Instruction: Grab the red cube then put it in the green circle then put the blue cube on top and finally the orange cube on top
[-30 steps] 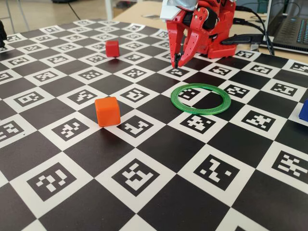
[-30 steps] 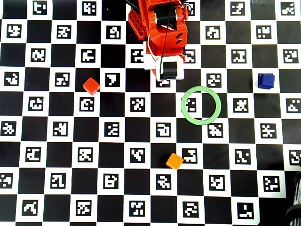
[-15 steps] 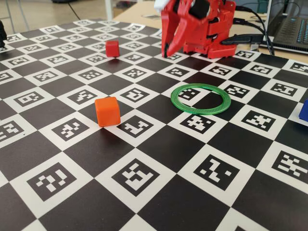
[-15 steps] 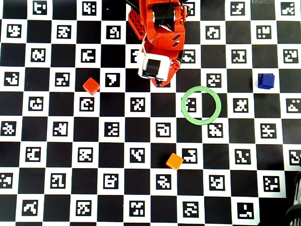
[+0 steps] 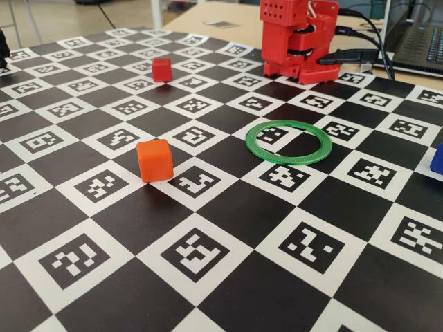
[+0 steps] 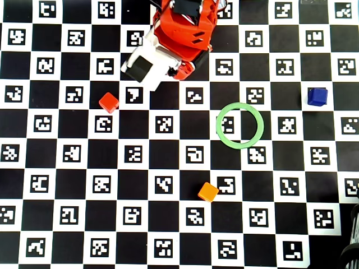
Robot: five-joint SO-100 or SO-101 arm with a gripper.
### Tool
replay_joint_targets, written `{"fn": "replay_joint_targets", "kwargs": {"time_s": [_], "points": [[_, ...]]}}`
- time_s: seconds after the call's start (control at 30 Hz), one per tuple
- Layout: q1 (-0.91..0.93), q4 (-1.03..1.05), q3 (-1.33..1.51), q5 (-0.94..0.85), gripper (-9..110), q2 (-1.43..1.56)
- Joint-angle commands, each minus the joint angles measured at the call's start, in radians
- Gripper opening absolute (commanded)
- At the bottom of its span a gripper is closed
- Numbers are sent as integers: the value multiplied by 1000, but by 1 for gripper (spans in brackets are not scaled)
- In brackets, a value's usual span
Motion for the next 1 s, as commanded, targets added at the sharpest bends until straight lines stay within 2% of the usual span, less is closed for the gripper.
{"fn": "replay_joint_targets", "kwargs": {"time_s": [0.0, 0.13, 0.23, 0.33, 0.57, 0.97], "points": [[121, 89, -127, 28, 9, -51], [227, 55, -126, 21, 17, -101], [313, 8, -107, 38, 28, -149], [377, -31, -86, 17, 34, -198], [460, -92, -69, -11, 37, -347], [522, -319, 60, -46, 39, -482]]}}
